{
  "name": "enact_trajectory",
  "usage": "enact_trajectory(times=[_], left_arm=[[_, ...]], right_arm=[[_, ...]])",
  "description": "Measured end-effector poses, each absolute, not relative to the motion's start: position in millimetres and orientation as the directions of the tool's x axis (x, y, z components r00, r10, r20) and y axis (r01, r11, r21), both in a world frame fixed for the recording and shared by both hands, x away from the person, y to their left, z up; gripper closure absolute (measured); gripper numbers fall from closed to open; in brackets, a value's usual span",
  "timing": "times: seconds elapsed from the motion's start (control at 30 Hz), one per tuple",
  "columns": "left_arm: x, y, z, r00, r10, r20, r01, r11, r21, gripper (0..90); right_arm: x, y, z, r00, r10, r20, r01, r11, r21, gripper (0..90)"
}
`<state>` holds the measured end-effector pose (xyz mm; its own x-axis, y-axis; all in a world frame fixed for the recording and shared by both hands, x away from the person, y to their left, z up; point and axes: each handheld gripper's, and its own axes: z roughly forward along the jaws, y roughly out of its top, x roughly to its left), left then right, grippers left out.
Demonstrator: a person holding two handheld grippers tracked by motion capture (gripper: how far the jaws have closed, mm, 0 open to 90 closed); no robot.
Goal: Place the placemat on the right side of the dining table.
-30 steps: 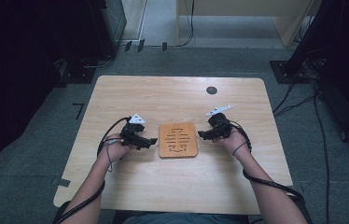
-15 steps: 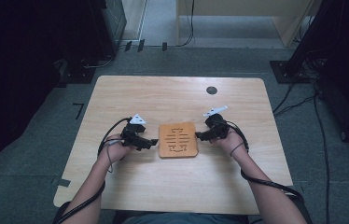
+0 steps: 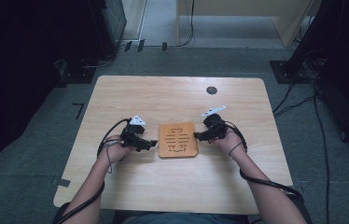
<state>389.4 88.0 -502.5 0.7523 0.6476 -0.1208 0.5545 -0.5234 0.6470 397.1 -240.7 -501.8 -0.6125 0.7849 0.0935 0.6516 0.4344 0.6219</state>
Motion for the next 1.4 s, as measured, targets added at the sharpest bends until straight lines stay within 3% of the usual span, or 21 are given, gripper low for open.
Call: enact_trajectory(times=[1.4], left_arm=[[387.5, 87.1, -496.9, 0.745, 0.644, -0.174, 0.575, -0.487, 0.657, 14.5]], right_arm=[[395.2, -217.6, -503.8, -0.624, 0.777, 0.082, 0.636, 0.444, 0.631, 18.8]])
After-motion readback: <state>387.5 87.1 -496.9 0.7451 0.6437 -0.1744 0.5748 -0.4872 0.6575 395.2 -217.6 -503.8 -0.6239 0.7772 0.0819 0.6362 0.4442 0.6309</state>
